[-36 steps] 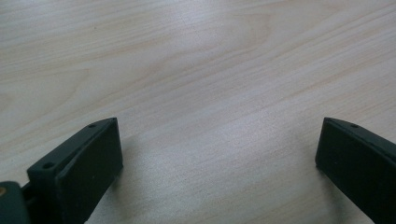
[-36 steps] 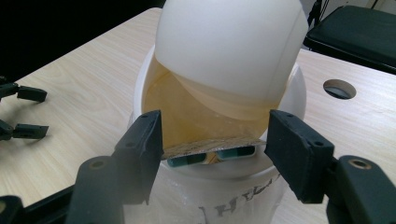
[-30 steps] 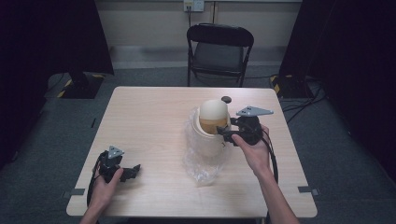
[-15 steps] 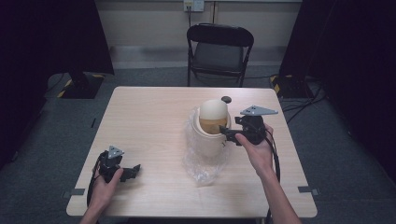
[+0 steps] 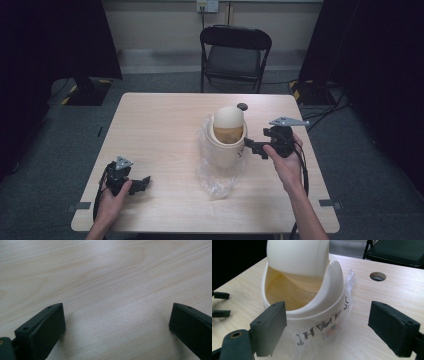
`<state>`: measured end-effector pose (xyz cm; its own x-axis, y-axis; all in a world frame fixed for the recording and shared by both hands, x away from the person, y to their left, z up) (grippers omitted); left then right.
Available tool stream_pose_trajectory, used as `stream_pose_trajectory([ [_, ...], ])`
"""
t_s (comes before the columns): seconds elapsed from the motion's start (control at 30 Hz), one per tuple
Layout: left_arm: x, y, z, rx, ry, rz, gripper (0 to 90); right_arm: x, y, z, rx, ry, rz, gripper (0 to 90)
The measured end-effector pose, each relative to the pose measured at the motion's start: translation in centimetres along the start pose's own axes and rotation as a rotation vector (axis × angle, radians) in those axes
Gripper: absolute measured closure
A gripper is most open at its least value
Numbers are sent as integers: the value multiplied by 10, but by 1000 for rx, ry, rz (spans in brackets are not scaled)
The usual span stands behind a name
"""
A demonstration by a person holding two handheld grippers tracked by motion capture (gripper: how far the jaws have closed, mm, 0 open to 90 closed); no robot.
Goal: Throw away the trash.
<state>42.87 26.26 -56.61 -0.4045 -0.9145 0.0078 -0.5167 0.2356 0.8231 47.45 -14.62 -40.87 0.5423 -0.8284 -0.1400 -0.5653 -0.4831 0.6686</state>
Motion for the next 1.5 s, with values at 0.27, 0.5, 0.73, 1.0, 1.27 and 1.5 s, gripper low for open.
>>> stream_pose_trajectory([
  [0.27, 0, 0, 0, 0, -1, 0, 0, 12, 1, 13, -16, -13, 27, 144],
  [0.5, 0, 0, 0, 0, -1, 0, 0, 30, 2, 35, -30, -42, 62, 145],
  [0.73, 0, 0, 0, 0, -1, 0, 0, 47, -1, 62, -37, -68, 85, 138],
  [1.0, 0, 0, 0, 0, -1, 0, 0, 61, -5, 92, -97, -117, 131, 140],
  [1.27, 0, 0, 0, 0, -1, 0, 0, 76, -11, 127, -154, -138, 185, 143],
  [1.5, 0, 0, 0, 0, 0, 0, 0, 86, -20, 149, -190, -161, 213, 147],
])
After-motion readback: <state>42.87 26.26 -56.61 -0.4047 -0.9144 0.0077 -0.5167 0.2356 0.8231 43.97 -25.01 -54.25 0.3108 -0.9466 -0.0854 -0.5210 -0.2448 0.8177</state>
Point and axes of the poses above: each handheld gripper's, and its own axes: y roughly backward along the jaws, z roughly out of its underside, x roughly to its right, the point moved 9 cm from there along -y, roughly forward along the jaws, and after that the axes turned 11 degrees about -x, right-handed, at the moved point
